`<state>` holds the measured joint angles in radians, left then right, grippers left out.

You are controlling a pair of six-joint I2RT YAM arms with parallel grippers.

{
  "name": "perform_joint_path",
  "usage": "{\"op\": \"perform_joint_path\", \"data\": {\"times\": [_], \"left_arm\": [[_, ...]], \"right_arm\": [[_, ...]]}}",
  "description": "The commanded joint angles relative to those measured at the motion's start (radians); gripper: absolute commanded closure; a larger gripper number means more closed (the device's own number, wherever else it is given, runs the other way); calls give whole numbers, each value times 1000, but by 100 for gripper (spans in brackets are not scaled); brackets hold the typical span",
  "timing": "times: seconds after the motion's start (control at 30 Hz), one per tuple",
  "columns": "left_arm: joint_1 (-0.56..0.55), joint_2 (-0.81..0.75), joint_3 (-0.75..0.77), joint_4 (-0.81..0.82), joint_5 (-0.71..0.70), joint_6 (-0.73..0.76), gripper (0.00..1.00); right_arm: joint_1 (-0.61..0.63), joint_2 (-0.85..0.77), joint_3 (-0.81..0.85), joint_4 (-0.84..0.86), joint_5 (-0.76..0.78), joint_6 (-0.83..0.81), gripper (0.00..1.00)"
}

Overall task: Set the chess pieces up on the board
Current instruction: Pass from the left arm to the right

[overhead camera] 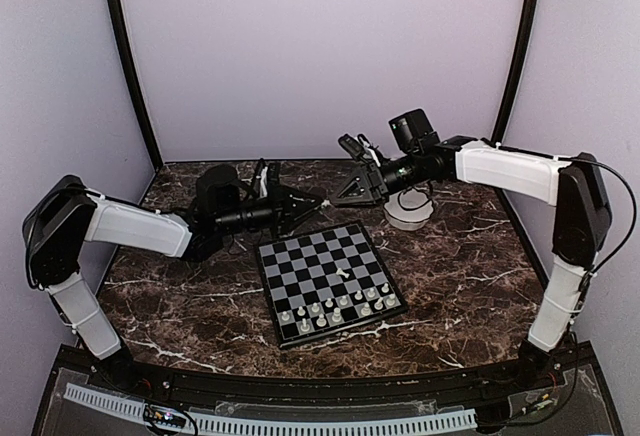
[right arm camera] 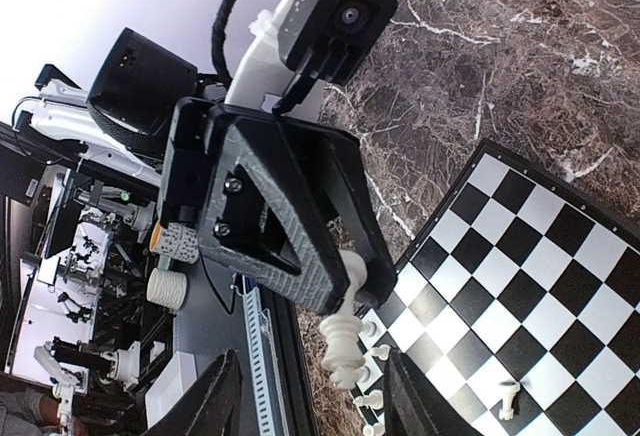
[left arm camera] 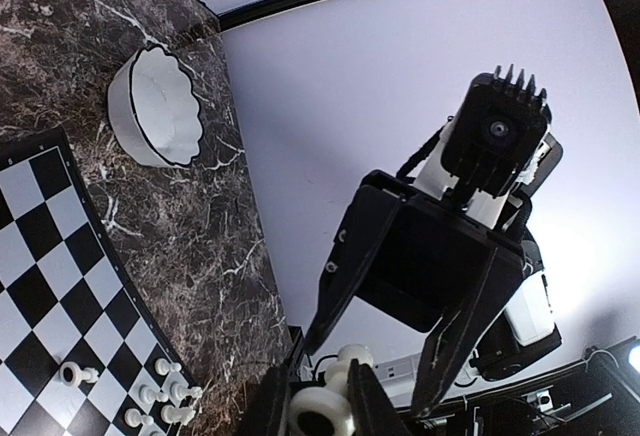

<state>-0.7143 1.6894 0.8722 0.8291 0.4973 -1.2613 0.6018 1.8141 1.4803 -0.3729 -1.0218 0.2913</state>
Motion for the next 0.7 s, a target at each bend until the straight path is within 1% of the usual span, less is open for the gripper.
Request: {"op": "perform_joint_path", "data": {"times": [0.0, 0.1, 0.27, 0.67], "left_arm": [[1, -8, 25, 51, 20, -2, 94], [2, -7, 25, 52, 22, -4, 94], [2, 1, 32, 54, 27, -8, 94], [1, 33, 55, 60, 51, -18, 94]], "right_arm": [[7, 16, 9, 33, 38, 16, 51], [7, 20, 6, 37, 41, 20, 53], [7, 23, 0, 54, 31, 32, 65], [10, 30, 1, 81, 10, 45, 87]]}}
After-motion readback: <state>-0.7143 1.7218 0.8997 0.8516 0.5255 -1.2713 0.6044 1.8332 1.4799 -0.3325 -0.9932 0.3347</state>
